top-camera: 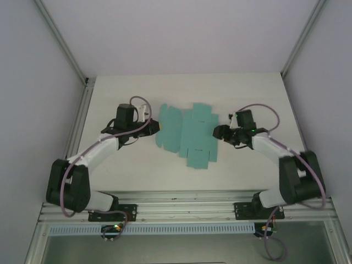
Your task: Assemble paper box
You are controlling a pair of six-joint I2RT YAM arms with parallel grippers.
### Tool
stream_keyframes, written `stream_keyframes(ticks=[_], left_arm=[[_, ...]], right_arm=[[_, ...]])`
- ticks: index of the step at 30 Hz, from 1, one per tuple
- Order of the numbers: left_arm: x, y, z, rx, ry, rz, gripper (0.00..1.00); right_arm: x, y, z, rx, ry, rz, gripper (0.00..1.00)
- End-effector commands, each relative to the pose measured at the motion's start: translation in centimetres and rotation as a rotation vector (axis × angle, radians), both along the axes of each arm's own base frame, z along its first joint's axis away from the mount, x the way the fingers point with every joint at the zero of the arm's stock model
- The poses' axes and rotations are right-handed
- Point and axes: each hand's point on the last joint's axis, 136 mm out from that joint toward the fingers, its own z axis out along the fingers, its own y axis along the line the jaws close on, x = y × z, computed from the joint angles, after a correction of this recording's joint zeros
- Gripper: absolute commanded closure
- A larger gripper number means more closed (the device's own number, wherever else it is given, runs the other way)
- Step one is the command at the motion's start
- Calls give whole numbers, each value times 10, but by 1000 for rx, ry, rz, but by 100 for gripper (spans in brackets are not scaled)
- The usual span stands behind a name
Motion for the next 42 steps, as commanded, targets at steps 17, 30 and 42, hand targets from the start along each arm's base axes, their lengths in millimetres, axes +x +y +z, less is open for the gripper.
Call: stream_keyframes(ticks=[17, 30, 42], left_arm=[[-78, -1, 183, -454, -410, -192, 100], [-62, 3, 166, -456, -364, -146, 100], [-52, -2, 150, -477, -294, -138, 100]], right_arm=[[-25, -10, 169, 454, -472, 162, 22], [-37, 0, 193, 484, -521, 270, 89], [-34, -17, 160, -391, -387, 125, 100]])
